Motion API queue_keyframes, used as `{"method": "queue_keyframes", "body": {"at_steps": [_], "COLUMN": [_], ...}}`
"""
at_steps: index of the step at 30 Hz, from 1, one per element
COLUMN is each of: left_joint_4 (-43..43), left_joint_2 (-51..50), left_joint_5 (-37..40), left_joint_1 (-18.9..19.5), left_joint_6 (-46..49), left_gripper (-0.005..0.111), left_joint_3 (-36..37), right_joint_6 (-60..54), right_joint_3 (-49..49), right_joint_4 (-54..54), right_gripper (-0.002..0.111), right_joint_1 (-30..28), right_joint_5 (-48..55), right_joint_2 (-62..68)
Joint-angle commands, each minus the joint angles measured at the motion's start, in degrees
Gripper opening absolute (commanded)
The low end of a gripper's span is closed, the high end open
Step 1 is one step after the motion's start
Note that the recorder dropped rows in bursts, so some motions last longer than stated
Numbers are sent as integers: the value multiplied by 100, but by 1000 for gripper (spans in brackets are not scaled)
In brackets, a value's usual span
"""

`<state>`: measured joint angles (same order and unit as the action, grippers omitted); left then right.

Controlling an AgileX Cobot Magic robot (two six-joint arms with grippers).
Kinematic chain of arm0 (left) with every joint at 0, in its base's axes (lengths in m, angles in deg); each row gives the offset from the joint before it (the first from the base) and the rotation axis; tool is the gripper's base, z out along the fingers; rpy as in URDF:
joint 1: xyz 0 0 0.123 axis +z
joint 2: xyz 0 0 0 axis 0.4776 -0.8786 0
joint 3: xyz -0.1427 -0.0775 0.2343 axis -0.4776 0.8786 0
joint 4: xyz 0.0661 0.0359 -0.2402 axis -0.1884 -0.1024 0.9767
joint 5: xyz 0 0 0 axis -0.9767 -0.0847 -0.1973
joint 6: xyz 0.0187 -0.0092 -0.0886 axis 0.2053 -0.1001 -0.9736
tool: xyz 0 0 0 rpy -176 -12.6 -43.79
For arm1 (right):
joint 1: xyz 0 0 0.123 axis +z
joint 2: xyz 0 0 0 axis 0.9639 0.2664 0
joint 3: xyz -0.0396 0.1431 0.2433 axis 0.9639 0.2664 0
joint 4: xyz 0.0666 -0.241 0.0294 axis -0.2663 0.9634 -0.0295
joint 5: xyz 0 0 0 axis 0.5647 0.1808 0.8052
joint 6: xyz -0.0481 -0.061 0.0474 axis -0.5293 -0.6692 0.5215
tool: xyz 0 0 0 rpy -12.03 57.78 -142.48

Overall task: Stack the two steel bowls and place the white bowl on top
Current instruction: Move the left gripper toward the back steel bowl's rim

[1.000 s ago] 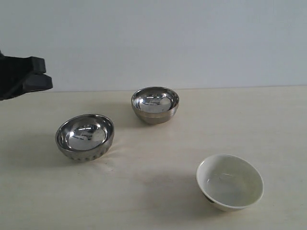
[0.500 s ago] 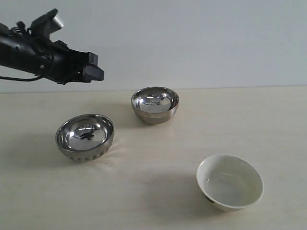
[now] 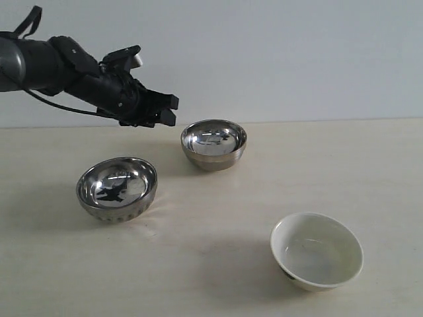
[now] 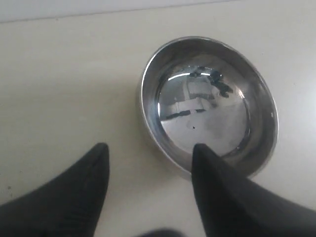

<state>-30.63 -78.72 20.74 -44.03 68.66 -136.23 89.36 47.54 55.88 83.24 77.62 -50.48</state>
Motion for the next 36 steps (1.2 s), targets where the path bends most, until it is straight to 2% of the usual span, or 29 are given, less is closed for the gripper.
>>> {"method": "queue_keyframes", "body": {"at_steps": [1,6,11,13,25,36], "left_joint_4": [-189,-208,-1074,-1136,-1095,-687], "left_joint_2": [-431,-958,-1400,-1547,-1821,-1899], "left_joint_5": [235,474,560,581,458,813], "left_joint_1": [-53,-53,-53,-53,-297,-323], "left_joint_6": [-382,-437,-1160,-1161,-1096,-1119], "left_gripper": [49,49,49,49,49,49], "left_joint_3": [-715,-1477,-1917,-2035,-2286,-2490], "right_joint_6": [26,26,26,26,26,26], "right_joint_3": [-3,-3,-3,-3,-3,-3], "right_joint_4": [10,10,10,10,10,10], "right_gripper": [0,0,0,0,0,0], "right_joint_1": [-16,-16,-16,-16,-16,-16], "right_joint_5": [-42,-42,-42,-42,-42,-42], "right_joint_2": [-34,-34,-34,-34,-34,-34]}}
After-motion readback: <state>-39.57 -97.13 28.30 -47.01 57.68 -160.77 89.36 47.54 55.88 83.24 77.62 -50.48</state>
